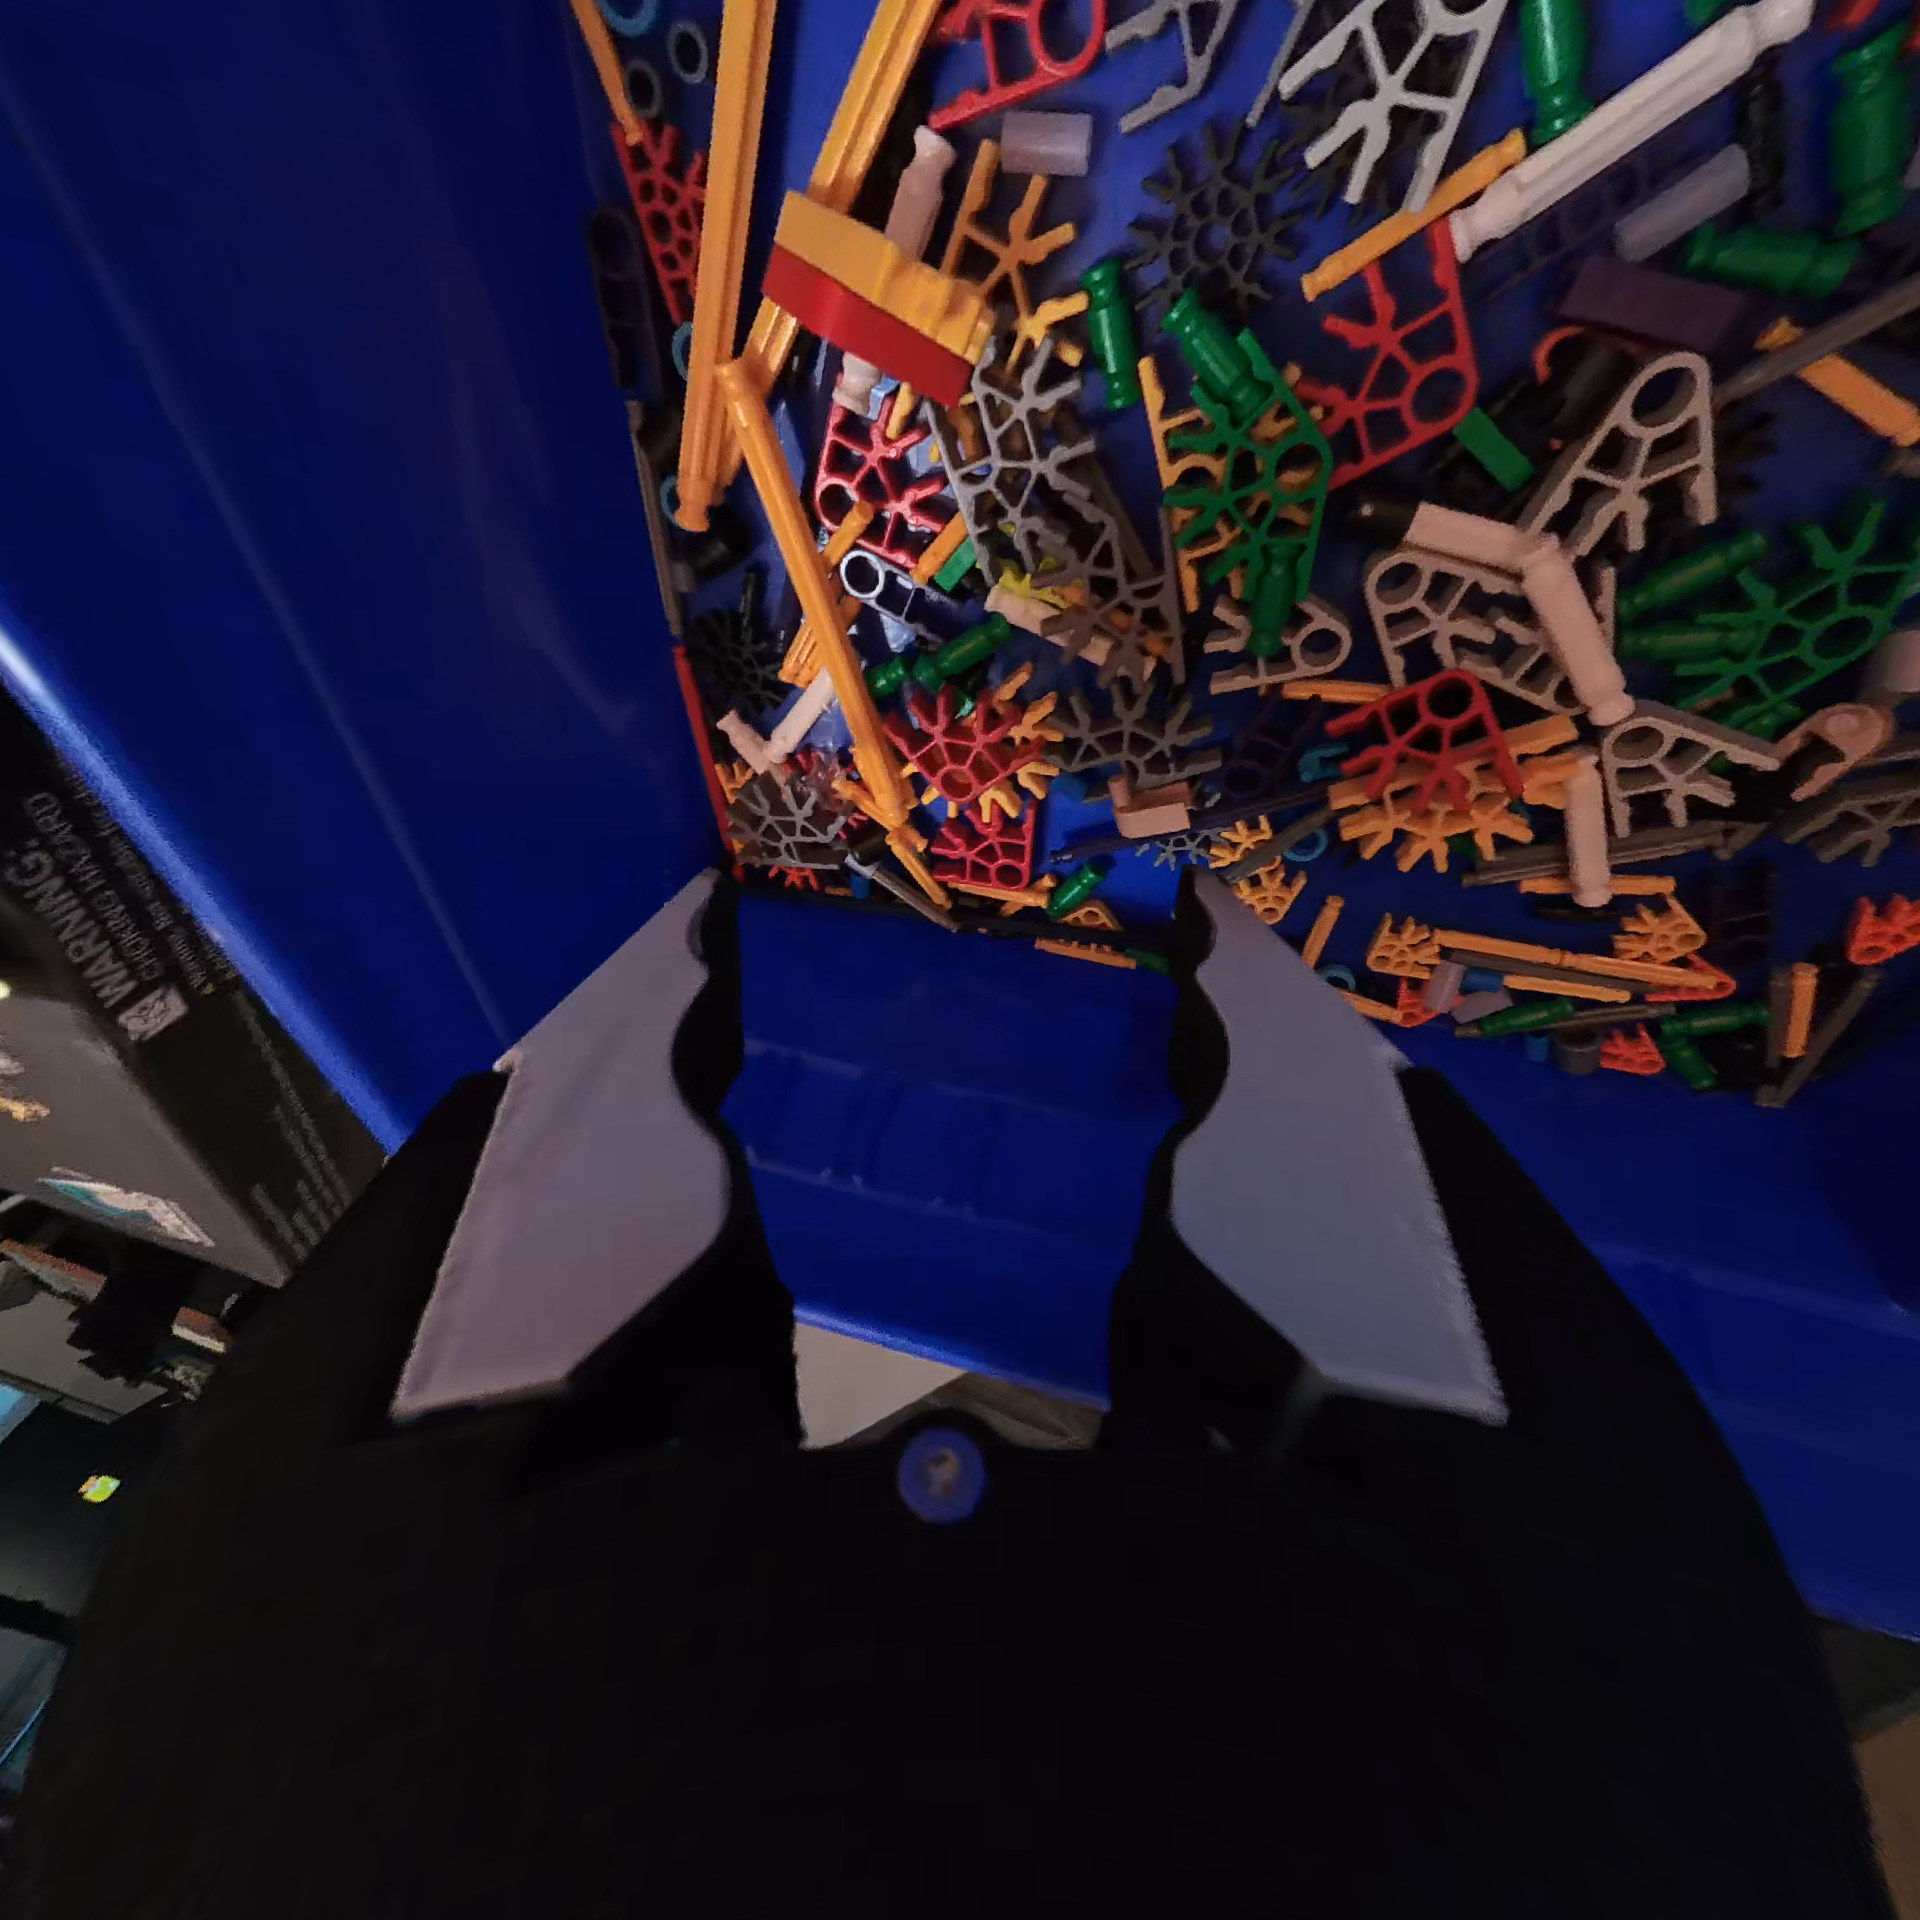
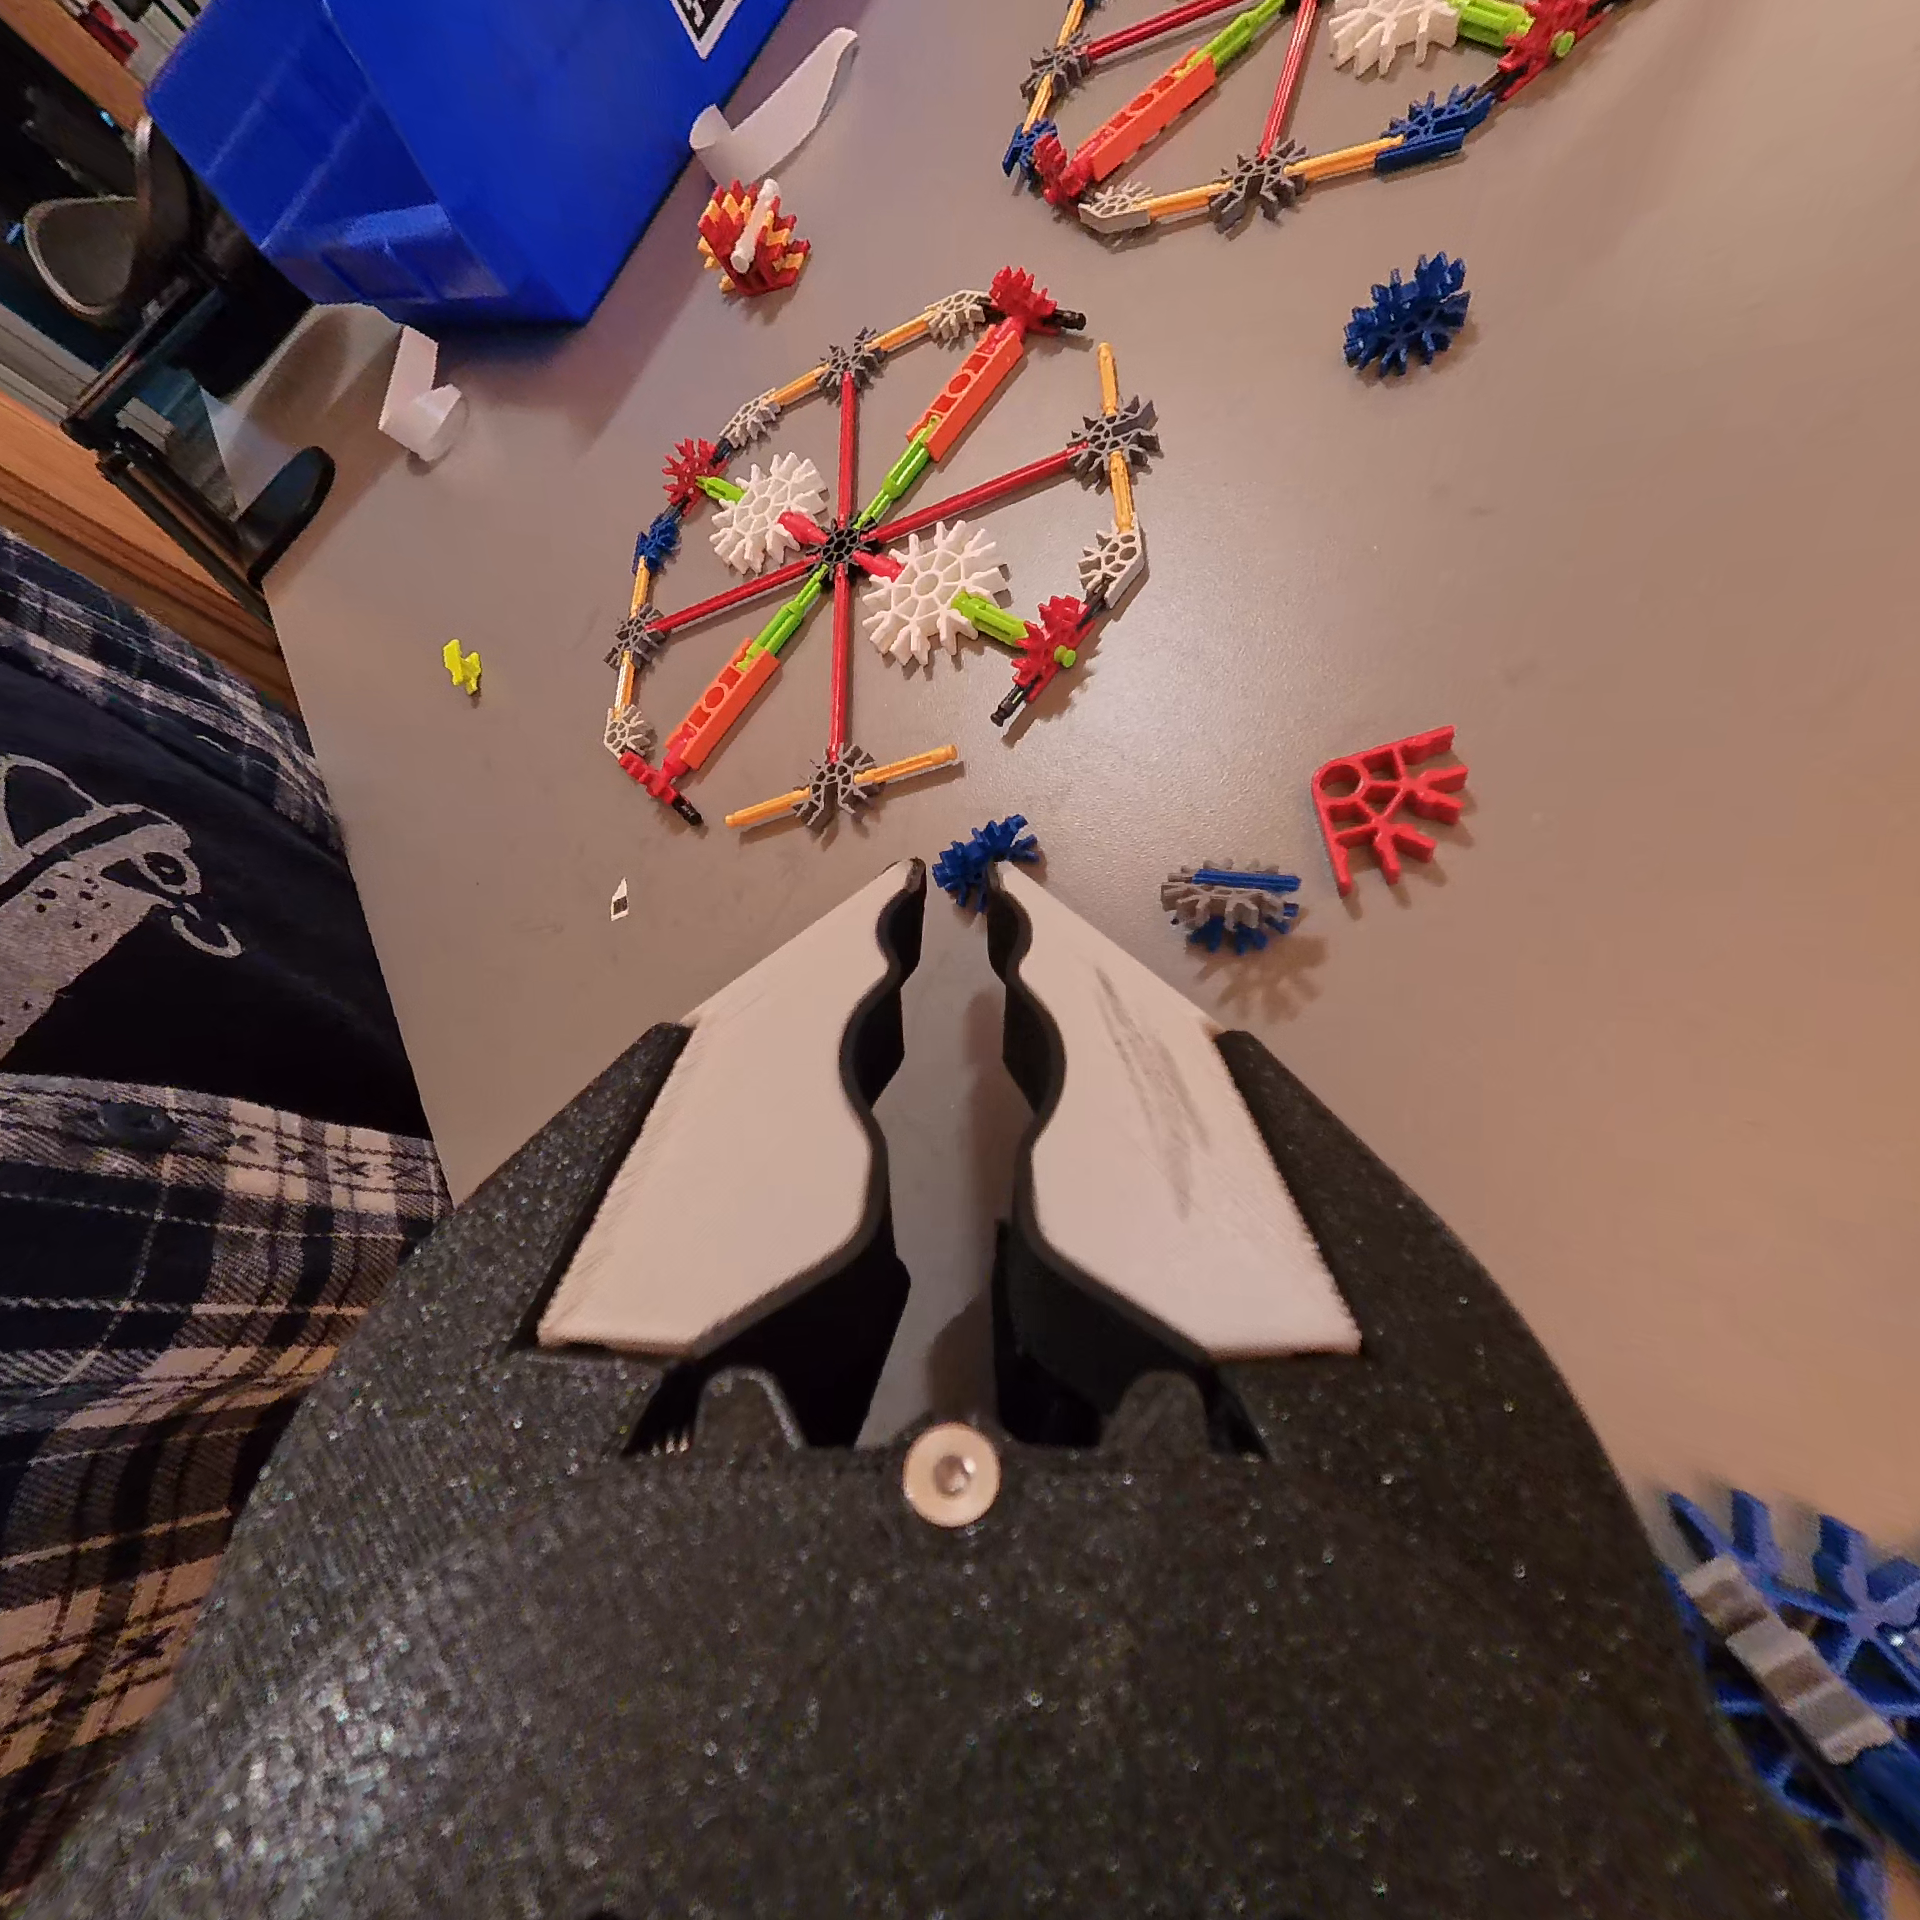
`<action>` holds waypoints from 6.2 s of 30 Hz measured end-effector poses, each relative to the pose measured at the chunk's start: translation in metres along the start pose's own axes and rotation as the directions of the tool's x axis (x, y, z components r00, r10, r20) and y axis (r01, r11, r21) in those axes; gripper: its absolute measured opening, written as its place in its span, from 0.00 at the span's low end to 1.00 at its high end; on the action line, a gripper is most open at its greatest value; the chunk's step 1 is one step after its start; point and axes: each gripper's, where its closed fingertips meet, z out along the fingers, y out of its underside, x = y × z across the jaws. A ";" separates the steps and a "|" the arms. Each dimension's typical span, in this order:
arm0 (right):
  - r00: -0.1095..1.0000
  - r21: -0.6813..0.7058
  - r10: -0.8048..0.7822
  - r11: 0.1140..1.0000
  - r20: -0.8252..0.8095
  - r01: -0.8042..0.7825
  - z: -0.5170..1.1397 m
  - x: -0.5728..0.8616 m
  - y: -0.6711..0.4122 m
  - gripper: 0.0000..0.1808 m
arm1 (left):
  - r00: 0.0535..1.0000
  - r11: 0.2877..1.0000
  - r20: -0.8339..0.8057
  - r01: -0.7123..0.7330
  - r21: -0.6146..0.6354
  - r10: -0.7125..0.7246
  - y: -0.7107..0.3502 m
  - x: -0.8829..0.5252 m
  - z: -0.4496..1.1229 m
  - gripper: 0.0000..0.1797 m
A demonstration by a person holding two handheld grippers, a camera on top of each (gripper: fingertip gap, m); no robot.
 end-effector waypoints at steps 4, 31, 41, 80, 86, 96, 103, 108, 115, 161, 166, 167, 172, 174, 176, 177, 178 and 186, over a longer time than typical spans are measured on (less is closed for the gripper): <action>1.000 0.004 0.000 1.000 0.001 0.000 0.000 0.000 0.000 0.05 | 0.999 1.000 -0.050 0.000 -0.029 -0.001 0.001 0.003 0.008 0.48; 1.000 0.024 0.007 1.000 0.022 -0.008 -0.003 -0.001 -0.003 0.06 | 0.982 0.998 -0.183 -0.048 -0.039 0.040 -0.007 0.028 0.019 0.12; 1.000 0.026 0.007 1.000 0.024 -0.008 -0.003 -0.002 -0.003 0.06 | 0.980 0.993 -0.173 0.105 0.058 -0.094 -0.023 0.009 0.012 0.43; 1.000 0.024 0.008 1.000 0.021 -0.009 -0.003 -0.001 -0.003 0.06 | 0.979 0.978 -0.113 0.180 0.105 -0.168 -0.018 -0.005 0.014 0.37; 1.000 0.024 0.010 1.000 0.019 -0.010 -0.003 -0.001 -0.003 0.06 | 0.967 0.981 -0.190 0.183 0.058 -0.169 -0.020 0.002 0.023 0.33; 1.000 0.030 0.010 0.999 0.021 -0.011 -0.003 -0.001 -0.003 0.06 | 0.932 0.975 -0.303 0.219 0.040 -0.197 -0.018 0.011 0.025 0.23; 1.000 0.033 0.013 0.999 0.027 -0.014 -0.003 -0.002 -0.004 0.06 | 0.949 0.982 -0.274 0.178 0.063 -0.154 -0.017 0.017 0.019 0.01; 0.999 0.033 0.014 0.999 0.030 -0.015 -0.003 -0.002 -0.004 0.06 | 0.952 0.984 -0.280 0.155 0.084 -0.126 -0.015 0.031 0.018 0.00; 0.999 0.022 0.012 1.000 0.035 -0.013 -0.003 -0.002 -0.003 0.06 | 0.966 0.971 -0.195 0.197 0.138 -0.169 -0.018 0.010 0.010 0.11; 0.999 0.016 0.017 1.000 0.033 -0.017 -0.002 -0.002 -0.002 0.06 | 0.925 0.958 -0.380 0.104 0.268 0.006 -0.051 0.098 -0.038 0.20; 0.999 0.011 0.015 1.000 0.030 -0.016 -0.002 -0.001 -0.002 0.06 | 0.925 0.970 -0.379 0.076 0.232 0.018 -0.049 0.111 -0.026 0.22; 0.999 0.010 0.015 1.000 0.029 -0.015 -0.002 -0.001 -0.001 0.06 | 0.928 0.973 -0.373 0.070 0.220 0.018 -0.047 0.112 -0.023 0.22; 1.000 0.008 0.013 1.000 0.025 -0.014 -0.001 -0.001 -0.001 0.06 | 0.934 0.981 -0.357 0.061 0.186 0.010 -0.042 0.114 -0.010 0.21; 1.000 0.006 0.013 1.000 0.024 -0.014 -0.001 -0.001 -0.001 0.06 | 0.936 0.980 -0.352 0.061 0.189 0.009 -0.042 0.113 -0.010 0.17; 1.000 0.004 0.014 1.000 0.023 -0.014 -0.001 -0.001 -0.001 0.06 | 0.938 0.980 -0.347 0.059 0.189 0.010 -0.041 0.111 -0.008 0.13; 1.000 0.001 0.013 1.000 0.022 -0.013 -0.001 -0.001 0.000 0.06 | 0.939 0.980 -0.344 0.063 0.189 0.006 -0.041 0.109 -0.007 0.11; 1.000 0.000 0.013 1.000 0.021 -0.013 0.000 -0.001 0.000 0.06 | 0.938 0.979 -0.347 0.067 0.191 0.003 -0.041 0.108 -0.007 0.10; 1.000 -0.005 0.016 1.000 0.019 -0.016 0.000 0.000 0.001 0.06 | 0.958 0.983 -0.284 0.093 0.160 -0.045 -0.031 0.088 0.000 0.06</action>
